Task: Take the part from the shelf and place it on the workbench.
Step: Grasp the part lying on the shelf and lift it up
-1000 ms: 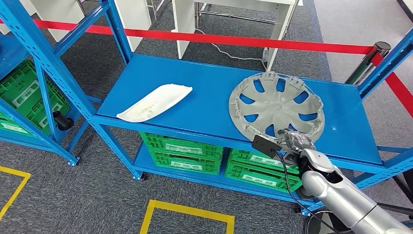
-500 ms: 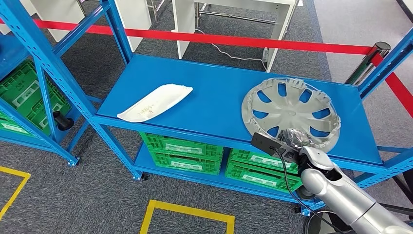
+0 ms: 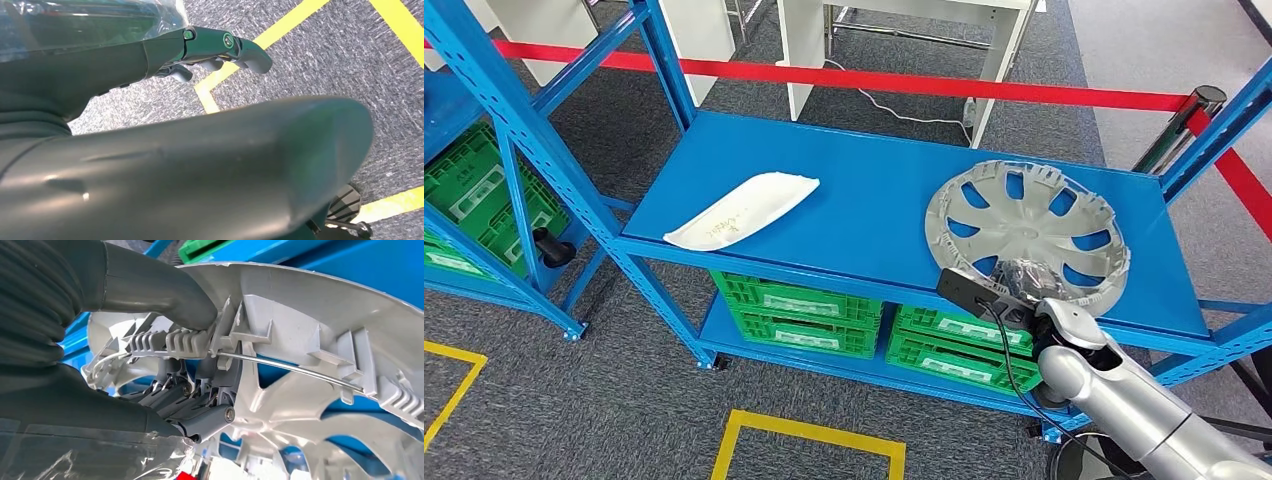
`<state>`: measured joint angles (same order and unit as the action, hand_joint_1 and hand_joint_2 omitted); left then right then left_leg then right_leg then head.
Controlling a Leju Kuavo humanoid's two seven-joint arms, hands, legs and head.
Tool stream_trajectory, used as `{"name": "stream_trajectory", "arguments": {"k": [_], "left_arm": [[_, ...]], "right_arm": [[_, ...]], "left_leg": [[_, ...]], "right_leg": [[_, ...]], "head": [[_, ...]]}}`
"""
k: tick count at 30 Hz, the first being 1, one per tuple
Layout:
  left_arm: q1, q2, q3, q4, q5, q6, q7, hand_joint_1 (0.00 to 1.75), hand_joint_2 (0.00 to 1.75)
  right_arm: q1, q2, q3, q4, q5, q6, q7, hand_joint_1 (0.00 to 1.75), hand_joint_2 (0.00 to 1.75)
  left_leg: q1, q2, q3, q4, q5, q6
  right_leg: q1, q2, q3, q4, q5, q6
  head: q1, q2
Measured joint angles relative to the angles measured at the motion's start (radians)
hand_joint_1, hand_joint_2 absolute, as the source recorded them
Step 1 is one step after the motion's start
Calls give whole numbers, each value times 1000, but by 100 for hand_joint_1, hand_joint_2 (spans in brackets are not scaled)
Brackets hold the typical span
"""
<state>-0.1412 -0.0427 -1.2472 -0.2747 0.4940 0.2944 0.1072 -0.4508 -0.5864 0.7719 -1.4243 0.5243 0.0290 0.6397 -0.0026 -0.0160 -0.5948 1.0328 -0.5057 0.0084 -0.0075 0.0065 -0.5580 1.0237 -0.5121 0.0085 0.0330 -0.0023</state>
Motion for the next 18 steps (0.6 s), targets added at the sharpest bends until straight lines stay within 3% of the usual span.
{"name": "stream_trajectory", "arguments": {"k": [4,10,18], "left_arm": [[1,0,0,0,1,6,-15,0,0],[8,0,2,0,-1,39,-58,0,0],[12,-1,8,0,-4,58,-96,0,0]], "right_arm": [[6,9,-4,-22,-53,-87,-65,175,175],[64,50,-37,-126,-227,-274,-274,175,175],[121,125,-64,-320,-456,-312,-499,175,175]], "left_leg": [[0,0,0,0,0,0],[1,0,0,-1,0,0],[1,0,0,-2,0,-1]], "right_leg": [[0,0,0,0,0,0],[1,0,0,0,-1,-1],[1,0,-1,0,-2,-3]], "head": [[0,0],[0,0],[0,0]]}}
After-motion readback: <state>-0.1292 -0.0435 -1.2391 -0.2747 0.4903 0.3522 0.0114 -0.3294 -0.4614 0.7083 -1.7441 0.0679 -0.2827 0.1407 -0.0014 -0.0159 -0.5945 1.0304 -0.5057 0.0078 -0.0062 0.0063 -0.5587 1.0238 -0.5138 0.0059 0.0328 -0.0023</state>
